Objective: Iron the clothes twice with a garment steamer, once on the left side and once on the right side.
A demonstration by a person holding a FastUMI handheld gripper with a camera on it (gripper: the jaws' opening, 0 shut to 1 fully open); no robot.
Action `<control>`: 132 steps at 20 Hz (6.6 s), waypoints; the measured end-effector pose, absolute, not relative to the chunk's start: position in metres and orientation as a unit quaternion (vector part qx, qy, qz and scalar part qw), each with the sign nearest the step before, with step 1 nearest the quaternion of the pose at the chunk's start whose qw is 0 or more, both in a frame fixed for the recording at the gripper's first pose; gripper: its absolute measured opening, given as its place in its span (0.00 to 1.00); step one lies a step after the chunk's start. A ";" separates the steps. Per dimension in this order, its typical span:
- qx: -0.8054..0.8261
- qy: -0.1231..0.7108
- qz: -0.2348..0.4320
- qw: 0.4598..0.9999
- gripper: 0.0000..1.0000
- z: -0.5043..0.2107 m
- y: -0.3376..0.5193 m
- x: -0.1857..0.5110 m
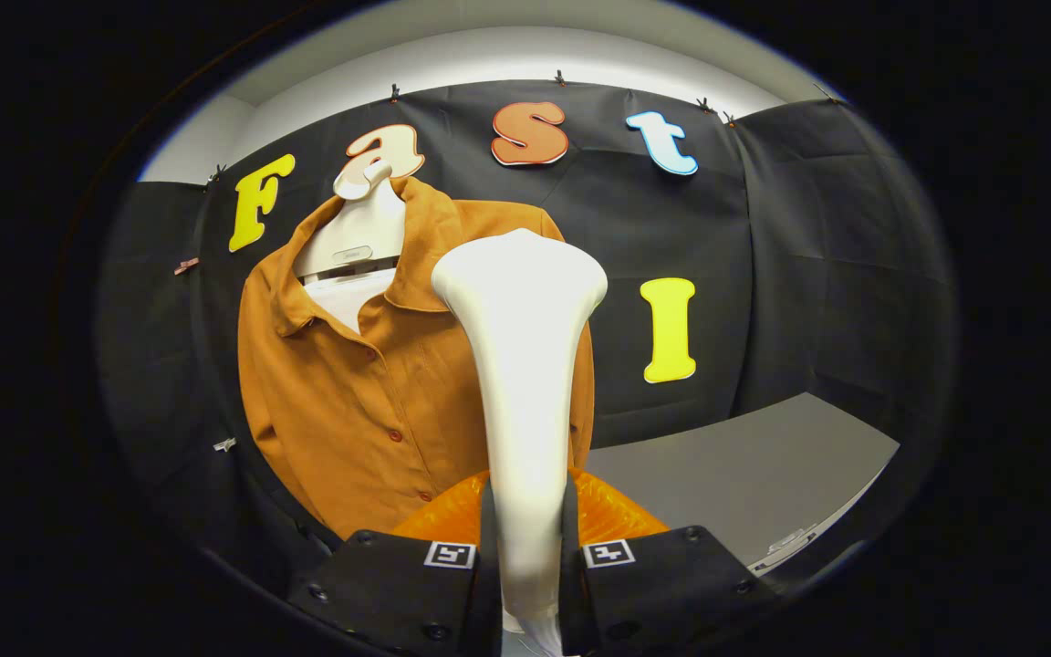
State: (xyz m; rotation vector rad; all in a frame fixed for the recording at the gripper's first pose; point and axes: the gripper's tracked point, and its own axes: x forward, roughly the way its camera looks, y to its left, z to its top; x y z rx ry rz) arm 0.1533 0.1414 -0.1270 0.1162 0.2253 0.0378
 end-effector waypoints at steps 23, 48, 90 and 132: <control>0.020 0.172 0.017 0.985 0.28 -0.266 0.161 0.187; 0.001 0.354 -0.007 0.935 0.28 -0.483 0.174 0.081; -0.064 0.124 0.023 0.990 0.28 -0.251 0.341 0.158; -0.037 0.242 0.035 0.969 0.28 -0.359 0.234 0.030</control>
